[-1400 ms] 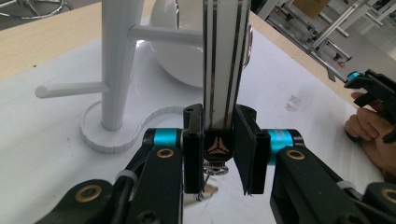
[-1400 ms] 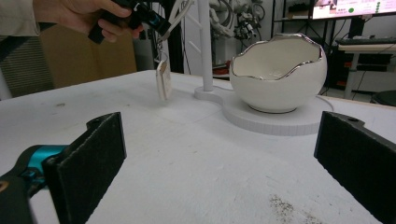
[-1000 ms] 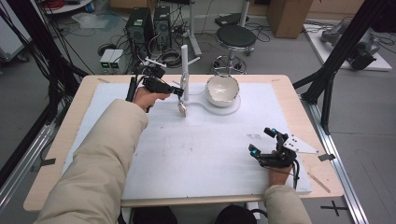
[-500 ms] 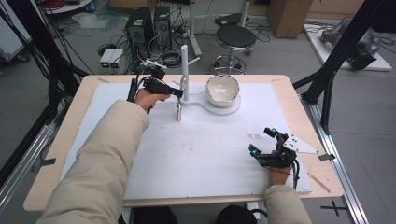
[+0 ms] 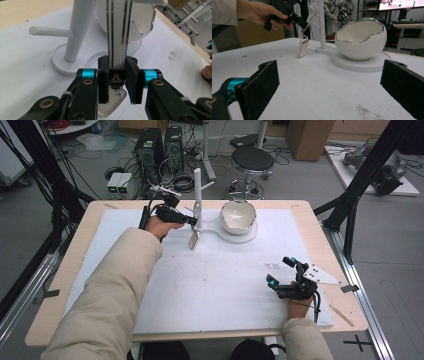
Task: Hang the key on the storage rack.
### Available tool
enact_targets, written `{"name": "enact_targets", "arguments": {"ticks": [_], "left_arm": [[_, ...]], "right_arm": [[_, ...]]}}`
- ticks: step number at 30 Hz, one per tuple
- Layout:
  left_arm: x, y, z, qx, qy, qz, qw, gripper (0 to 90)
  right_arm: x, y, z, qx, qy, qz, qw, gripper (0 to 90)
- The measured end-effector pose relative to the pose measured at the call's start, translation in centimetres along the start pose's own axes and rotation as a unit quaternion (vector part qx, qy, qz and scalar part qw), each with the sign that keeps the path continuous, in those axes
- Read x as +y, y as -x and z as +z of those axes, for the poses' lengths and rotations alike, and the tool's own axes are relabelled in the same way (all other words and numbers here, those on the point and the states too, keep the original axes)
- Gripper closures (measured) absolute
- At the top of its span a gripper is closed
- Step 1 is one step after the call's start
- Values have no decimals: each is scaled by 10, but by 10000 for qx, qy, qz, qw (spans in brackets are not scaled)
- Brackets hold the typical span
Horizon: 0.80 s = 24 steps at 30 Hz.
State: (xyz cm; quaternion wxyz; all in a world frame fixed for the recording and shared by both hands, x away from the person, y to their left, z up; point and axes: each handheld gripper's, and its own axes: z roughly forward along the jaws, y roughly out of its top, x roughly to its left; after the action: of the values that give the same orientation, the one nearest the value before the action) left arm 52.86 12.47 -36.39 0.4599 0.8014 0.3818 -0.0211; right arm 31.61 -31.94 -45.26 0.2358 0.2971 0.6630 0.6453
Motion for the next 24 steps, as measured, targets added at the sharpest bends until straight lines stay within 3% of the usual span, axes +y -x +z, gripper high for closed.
{"name": "enact_targets", "arguments": {"ticks": [2, 4, 9, 11, 13, 14, 17, 20, 21, 22, 24], "left_arm": [[-2, 0, 0, -28, 0, 96, 9999, 693], [-6, 1, -1, 30, 56, 468, 9989, 555], [-14, 1, -19, -159, 628, 466, 9968, 363], [-17, 7, -33, -247, 928, 462, 9943, 285], [-25, 18, -51, -511, 1308, 594, 9883, 197], [-29, 23, -57, -528, 1384, 686, 9866, 168], [-43, 43, -79, -251, 1469, 1129, 9824, 116], [-61, 56, -102, 8, 1635, 1457, 9757, 67], [-61, 56, -102, 8, 1635, 1457, 9757, 64], [-74, 59, -114, 138, 1760, 1577, 9716, 62], [-79, 60, -118, 180, 1779, 1604, 9707, 55]], "right_arm": [[0, 0, 0, 0, 1, -6, 10000, 13], [0, 0, 0, 9, -3, -1, 10000, 13], [0, 0, 0, -1, -5, -9, 10000, 13], [0, 0, 0, 1, -5, -6, 10000, 13], [0, 0, 0, -6, -3, -39, 10000, 13], [0, 0, 1, 7, 9, -69, 10000, 12], [0, 0, 0, -7, -7, -8, 10000, 13], [0, 0, 1, -1, -32, -15, 10000, 13], [0, 0, 1, -3, -22, -28, 10000, 13], [0, 0, 1, -4, -33, -16, 10000, 13], [0, 0, 1, -3, -35, -25, 10000, 12]]}}
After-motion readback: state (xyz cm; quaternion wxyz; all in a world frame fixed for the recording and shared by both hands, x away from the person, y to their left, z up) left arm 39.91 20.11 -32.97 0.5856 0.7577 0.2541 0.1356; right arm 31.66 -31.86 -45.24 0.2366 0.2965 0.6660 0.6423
